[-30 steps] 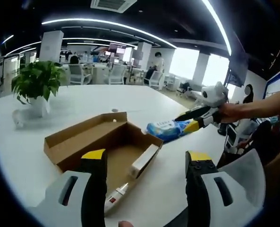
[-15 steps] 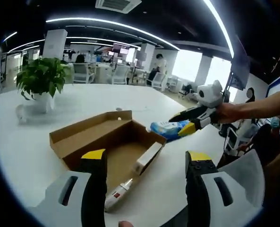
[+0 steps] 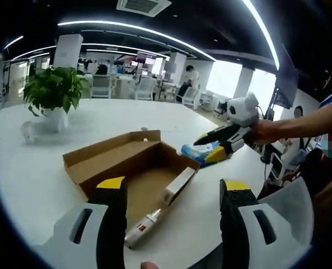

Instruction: Operate the shoe box by opening the lid, removing the specified soft item, and placing it in the target area until the item is outside and the box remains undamaged.

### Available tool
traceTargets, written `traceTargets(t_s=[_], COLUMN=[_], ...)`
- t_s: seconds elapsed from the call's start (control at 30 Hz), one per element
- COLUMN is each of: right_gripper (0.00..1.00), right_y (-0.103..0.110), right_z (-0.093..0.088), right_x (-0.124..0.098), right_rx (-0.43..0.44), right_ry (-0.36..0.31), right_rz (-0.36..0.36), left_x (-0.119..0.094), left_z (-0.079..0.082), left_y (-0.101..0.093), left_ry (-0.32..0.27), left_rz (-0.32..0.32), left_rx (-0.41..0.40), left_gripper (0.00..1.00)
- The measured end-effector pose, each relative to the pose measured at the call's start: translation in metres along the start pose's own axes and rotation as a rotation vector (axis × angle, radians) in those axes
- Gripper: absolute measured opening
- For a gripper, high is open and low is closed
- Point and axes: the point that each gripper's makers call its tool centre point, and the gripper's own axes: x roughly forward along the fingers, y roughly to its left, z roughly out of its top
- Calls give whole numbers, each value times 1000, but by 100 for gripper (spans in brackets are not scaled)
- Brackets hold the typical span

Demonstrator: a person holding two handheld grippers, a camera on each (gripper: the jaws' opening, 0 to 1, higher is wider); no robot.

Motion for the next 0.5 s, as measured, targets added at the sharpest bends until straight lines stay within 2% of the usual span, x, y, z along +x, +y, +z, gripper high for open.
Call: traceTargets(t_s=[0.17,0.33,0.43,0.5], right_gripper=[57,59,60,60], right_y=[-4,-3,-5,-5], right_z=[-3,-5,-12,-8], right_x=[12,27,37,44], right_rx=[-82,-127,-181,-175], right_ry=[93,166,242,241], right_rz=[11,59,85,91], left_x=[-1,-2,-1,-1], left_z=[-2,-3,-6,-7], left_y=[0,-1,-3,-4], left_ry=[1,4,10,13], left_rz=[1,-1,-6,-8], left_rx=[-4,-5,-1,1], left_gripper=[66,66,66,66])
